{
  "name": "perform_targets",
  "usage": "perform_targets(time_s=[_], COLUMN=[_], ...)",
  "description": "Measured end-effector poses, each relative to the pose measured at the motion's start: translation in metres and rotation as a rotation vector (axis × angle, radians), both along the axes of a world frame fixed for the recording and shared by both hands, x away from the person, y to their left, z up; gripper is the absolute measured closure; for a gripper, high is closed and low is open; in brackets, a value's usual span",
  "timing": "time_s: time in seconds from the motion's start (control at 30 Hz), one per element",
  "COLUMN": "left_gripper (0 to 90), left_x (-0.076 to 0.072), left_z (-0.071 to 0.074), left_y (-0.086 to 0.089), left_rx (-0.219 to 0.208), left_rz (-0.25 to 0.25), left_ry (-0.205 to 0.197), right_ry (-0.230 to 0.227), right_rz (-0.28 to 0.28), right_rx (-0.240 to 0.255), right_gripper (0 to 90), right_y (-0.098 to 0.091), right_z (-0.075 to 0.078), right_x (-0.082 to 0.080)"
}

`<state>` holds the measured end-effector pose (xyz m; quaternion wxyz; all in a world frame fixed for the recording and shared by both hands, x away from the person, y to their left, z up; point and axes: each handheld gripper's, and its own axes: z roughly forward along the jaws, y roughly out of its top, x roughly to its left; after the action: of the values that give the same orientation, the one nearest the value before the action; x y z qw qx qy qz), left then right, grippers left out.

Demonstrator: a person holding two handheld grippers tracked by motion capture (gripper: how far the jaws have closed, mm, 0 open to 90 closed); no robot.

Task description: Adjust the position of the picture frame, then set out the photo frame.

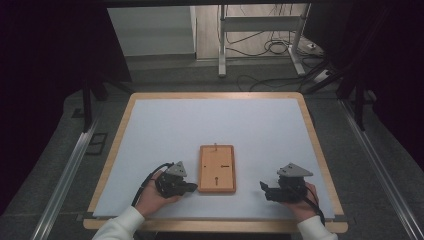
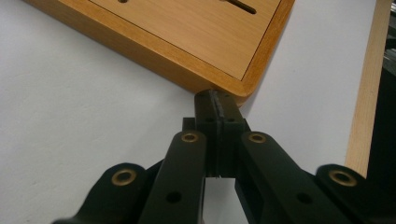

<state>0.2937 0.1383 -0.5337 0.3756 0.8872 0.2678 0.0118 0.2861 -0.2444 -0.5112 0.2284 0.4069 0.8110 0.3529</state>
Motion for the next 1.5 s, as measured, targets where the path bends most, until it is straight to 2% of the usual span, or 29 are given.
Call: perform_targets(time_s=[0.17,0.27,0.37,0.43,0.6,0.8,0.9,1.07,1.33,1.5], left_gripper=[89.8,84.6,75.0,64.0,42.3,34.9,34.2,33.7,31.9,32.4], left_x=[0.001,0.003,0.004,0.005,0.006,0.007,0.007,0.009,0.015,0.026], left_z=[0.005,0.007,0.009,0.009,0.009,0.009,0.01,0.011,0.013,0.02], left_y=[0.01,0.021,0.027,0.029,0.034,0.036,0.035,0.035,0.034,0.027], left_rx=[-0.032,-0.045,-0.049,-0.046,-0.044,-0.058,-0.049,-0.043,-0.059,-0.079], left_rz=[0.034,0.09,0.134,0.165,0.238,0.239,0.235,0.237,0.234,0.222], left_ry=[-0.026,-0.053,-0.077,-0.09,-0.09,-0.089,-0.109,-0.109,-0.111,-0.106], right_ry=[-0.006,-0.01,-0.011,-0.012,-0.013,-0.015,-0.017,-0.021,-0.021,-0.027], right_rz=[-0.002,-0.001,0.001,0.001,0.008,0.013,0.016,0.026,0.033,0.04], right_rx=[0.004,0.005,0.012,0.009,0.005,0.002,0.002,-0.001,0.002,0.006], right_gripper=[11.9,11.9,11.9,11.9,11.9,11.9,11.9,11.9,11.9,12.0], right_y=[-0.001,-0.002,-0.002,-0.002,-0.001,0.0,0.001,0.003,0.003,0.004], right_z=[0.001,0.001,0.001,0.001,0.001,0.001,0.0,0.001,0.001,0.002], right_x=[-0.001,-0.001,-0.001,-0.001,-0.002,-0.002,-0.002,-0.003,-0.003,-0.004])
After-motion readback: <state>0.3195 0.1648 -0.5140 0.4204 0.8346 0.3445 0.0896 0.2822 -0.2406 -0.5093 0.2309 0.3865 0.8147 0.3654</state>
